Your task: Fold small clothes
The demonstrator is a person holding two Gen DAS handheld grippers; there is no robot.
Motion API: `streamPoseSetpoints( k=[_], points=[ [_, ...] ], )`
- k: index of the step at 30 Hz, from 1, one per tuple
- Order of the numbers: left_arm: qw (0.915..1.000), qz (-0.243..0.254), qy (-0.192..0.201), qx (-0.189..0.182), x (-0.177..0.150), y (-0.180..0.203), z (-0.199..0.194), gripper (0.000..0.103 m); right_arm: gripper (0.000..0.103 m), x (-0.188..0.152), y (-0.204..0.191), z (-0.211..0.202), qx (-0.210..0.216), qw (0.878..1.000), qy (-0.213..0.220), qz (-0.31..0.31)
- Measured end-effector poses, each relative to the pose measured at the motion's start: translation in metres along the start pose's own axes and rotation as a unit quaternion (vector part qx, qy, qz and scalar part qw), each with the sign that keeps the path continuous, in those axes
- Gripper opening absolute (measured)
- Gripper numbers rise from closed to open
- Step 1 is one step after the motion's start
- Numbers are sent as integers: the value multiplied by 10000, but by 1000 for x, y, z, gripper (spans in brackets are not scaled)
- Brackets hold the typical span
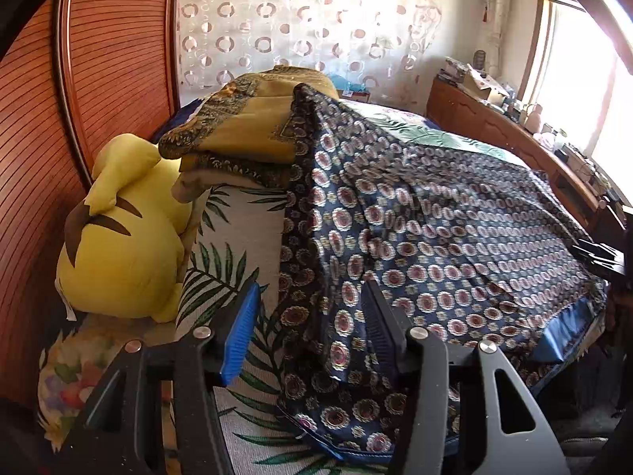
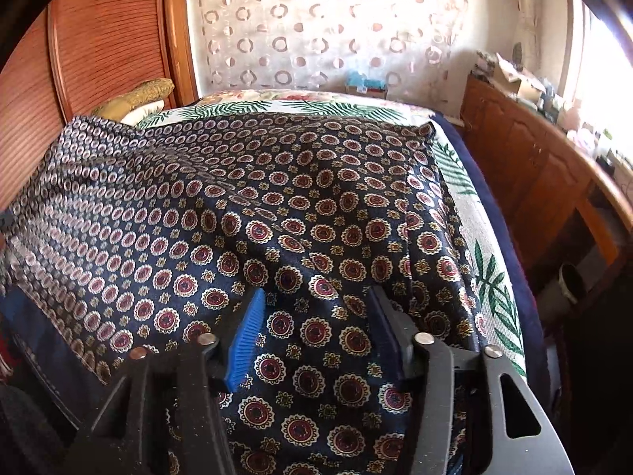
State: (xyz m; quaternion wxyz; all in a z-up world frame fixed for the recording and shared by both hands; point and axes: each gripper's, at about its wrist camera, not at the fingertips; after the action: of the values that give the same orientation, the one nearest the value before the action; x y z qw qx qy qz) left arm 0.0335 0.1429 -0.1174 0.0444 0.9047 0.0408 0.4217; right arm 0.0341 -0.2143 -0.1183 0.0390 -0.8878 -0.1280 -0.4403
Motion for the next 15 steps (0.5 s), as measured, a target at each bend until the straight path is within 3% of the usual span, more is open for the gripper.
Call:
streamPoseSetpoints(
  k=[3,8,15],
  points=[
    [9999,-10,-134,73,-3,-2,8,54,67,-2,0,-1,-66,10000,-9,67],
    [9993,-160,-323,70,-10,-8,19,54,70,-1,0,0,-35,10000,-7,52],
    [9994,-116,-303,111,-13,-5,19,54,73,-2,0,0,-29,10000,-8,43]
  ],
)
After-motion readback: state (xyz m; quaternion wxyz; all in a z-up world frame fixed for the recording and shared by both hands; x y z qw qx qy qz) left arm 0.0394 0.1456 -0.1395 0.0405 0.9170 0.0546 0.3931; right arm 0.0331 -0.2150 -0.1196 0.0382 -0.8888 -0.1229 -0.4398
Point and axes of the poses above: each gripper's, at about its wrist camera, not at the fingertips, and z roughly the way its jaws point, y to its right, x to its top, and after that the axes turned 5 degrees about y, right-handed
